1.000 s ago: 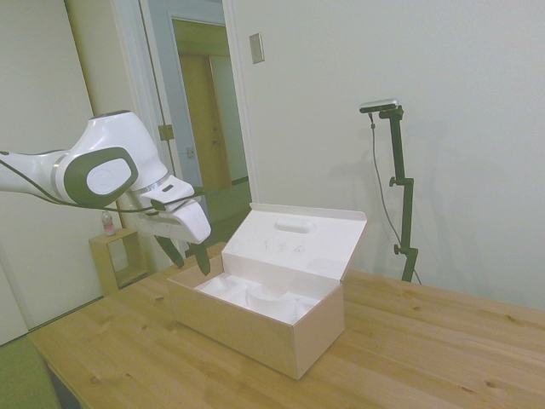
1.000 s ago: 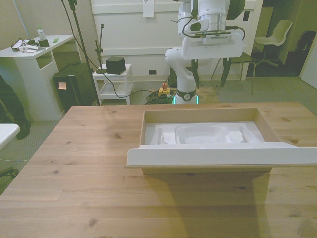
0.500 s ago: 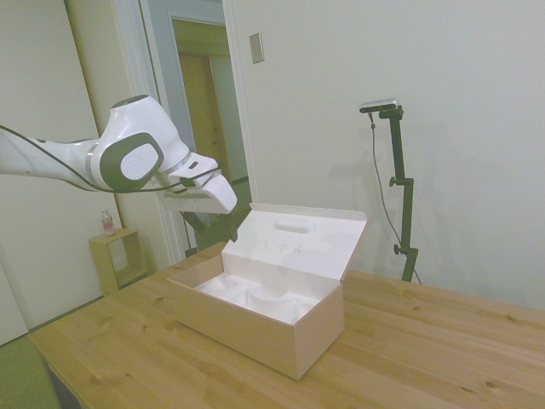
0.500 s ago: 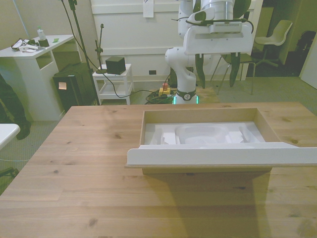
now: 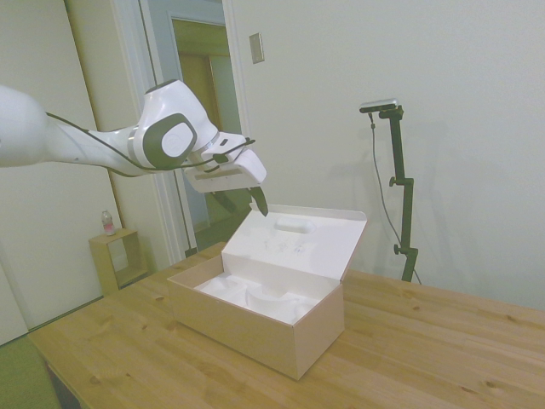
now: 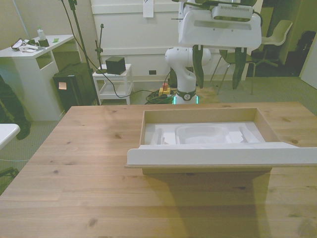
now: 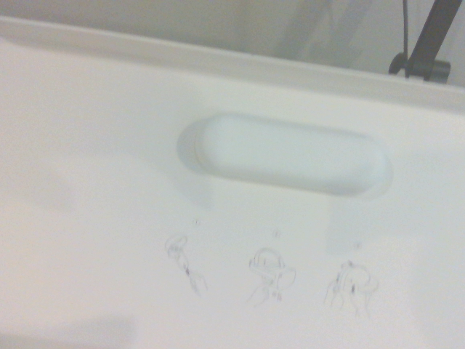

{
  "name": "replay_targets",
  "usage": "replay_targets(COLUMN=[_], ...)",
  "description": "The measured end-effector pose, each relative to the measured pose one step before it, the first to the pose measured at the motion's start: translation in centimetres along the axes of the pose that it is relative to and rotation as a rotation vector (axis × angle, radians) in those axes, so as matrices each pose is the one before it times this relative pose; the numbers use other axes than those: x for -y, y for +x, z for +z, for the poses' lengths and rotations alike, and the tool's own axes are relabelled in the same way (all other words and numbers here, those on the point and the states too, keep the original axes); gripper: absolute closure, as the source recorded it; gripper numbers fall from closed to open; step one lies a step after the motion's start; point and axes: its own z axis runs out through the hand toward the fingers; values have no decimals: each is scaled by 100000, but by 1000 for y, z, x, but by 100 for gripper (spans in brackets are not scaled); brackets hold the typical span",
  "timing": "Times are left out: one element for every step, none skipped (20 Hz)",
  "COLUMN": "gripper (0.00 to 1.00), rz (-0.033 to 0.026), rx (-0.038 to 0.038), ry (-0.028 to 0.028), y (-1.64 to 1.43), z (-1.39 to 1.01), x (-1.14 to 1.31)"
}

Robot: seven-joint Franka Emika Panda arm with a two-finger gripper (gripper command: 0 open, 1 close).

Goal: Close the box

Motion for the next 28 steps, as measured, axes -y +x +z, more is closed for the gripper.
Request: replay_targets(gripper=[0, 0, 0, 0, 0, 0, 0, 0, 0, 0, 0, 0, 0, 0, 0, 0, 0, 0, 0, 0, 0, 0, 0, 0, 0, 0, 0, 0], rz=[-22, -148, -226, -329, -311, -277, -259, -152, -157, -292, -324, -372, -431, -390, -319, -274, -295, -255, -112, -108, -191, -272, -271, -242, -212, -187, -100, -67], rx=[-784, -362, -217, -241, -59, -135, -94, -20, -87, -289, -336, -450, -554, -441, -447, -409, -294, -216, -294, -328, -262, -100, -58, -211, -137, -52, -191, -211], ry=[783, 504, 448, 567, 352, 328, 169, 36, -31, -52, 155, 341, 435, 676, 726, 654, 476, 366, 289, 240, 276, 217, 85, 110, 52, 34, 85, -5], y=[582, 452, 384, 323, 271, 269, 283, 338, 398, 424, 413, 393, 345, 295, 309, 330, 304, 295, 319, 313, 250, 195, 227, 211, 195, 155, 153, 136], z=[-474, -501, -418, -318, -93, 123, 328, 470, 518, 481, 441, 346, 294, 268, 272, 363, 497, 623, 640, 661, 643, 556, 485, 469, 497, 518, 563, 590], x=[517, 525, 525, 562, 495, 423, 347, 259, 250, 269, 364, 434, 516, 619, 604, 612, 522, 471, 426, 397, 420, 430, 420, 381, 321, 306, 250, 213])
